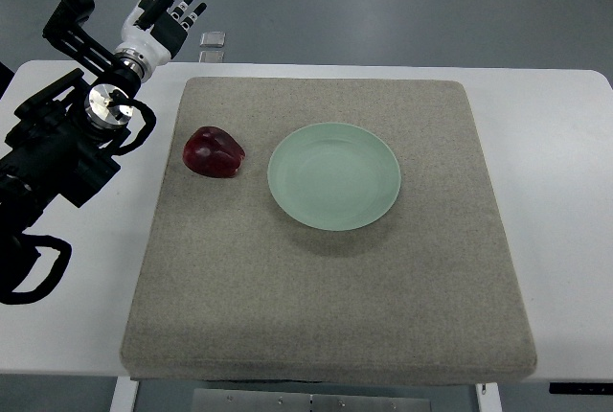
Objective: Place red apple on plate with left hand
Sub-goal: 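Raise the left hand and rotate it palm-down above the pad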
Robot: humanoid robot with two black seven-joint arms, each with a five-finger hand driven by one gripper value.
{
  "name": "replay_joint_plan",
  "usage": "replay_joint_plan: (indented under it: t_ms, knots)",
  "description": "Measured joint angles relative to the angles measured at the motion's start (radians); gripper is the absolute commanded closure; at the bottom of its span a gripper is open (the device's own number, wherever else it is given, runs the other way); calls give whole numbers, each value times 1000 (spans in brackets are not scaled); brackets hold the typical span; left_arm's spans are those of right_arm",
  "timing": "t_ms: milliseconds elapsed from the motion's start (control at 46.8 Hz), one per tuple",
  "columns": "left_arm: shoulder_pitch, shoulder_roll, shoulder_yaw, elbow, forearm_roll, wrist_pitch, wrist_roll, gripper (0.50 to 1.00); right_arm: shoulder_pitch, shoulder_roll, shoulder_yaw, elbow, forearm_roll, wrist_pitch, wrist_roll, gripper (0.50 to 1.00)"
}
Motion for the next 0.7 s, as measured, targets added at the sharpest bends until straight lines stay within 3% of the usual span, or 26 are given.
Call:
replay_joint_plan:
  t_ms: [555,705]
  knots:
    - [-21,11,15,-1,9,1,-37,504,0,0,0,0,0,0,0,536]
    - [-50,20,25,-4,142,4,-28,504,0,0,0,0,0,0,0,536]
